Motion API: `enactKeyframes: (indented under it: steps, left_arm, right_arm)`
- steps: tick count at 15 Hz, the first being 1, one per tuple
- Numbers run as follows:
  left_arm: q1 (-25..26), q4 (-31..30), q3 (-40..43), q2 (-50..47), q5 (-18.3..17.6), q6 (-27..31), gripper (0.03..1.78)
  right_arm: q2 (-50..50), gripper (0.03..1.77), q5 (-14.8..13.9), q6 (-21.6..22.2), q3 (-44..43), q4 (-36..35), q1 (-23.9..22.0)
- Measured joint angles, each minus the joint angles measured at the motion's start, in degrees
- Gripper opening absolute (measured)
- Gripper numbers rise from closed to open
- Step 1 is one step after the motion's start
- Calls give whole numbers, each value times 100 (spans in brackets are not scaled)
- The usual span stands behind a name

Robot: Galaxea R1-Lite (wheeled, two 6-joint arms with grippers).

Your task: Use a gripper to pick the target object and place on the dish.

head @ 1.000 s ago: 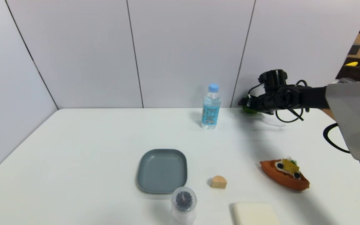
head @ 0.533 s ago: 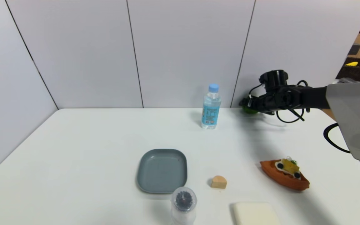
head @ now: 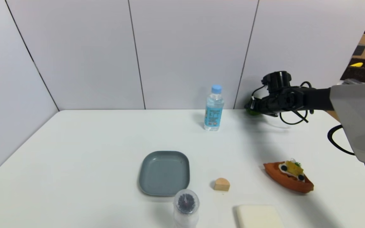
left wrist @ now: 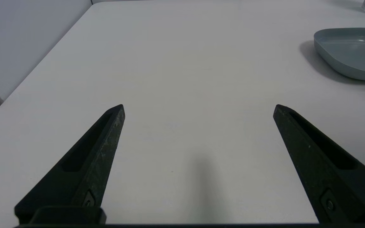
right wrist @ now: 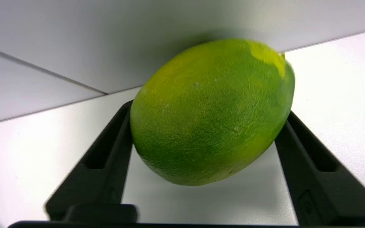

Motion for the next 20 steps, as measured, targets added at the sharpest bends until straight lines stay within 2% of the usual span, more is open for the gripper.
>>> enactKeyframes:
  steps: [3, 12, 15, 18, 20]
  left_arm:
    - [0, 0, 0, 0, 0, 0, 169]
    - [0, 0, 0, 0, 2, 0, 169]
    - [0, 0, 0, 0, 0, 0, 169]
    - [0, 0, 0, 0, -2, 0, 169]
    - [-2, 0, 0, 0, 2, -2, 169]
  right_arm:
    - [0, 115, 5, -16, 0, 21, 15]
    - [-217, 112, 60, -11, 24, 110, 87]
    - [-542, 112, 284, -57, 39, 639, 98]
    - [-945, 111, 328, -126, 57, 1039, 161]
    - [-1262, 111, 335, -358, 60, 1287, 180]
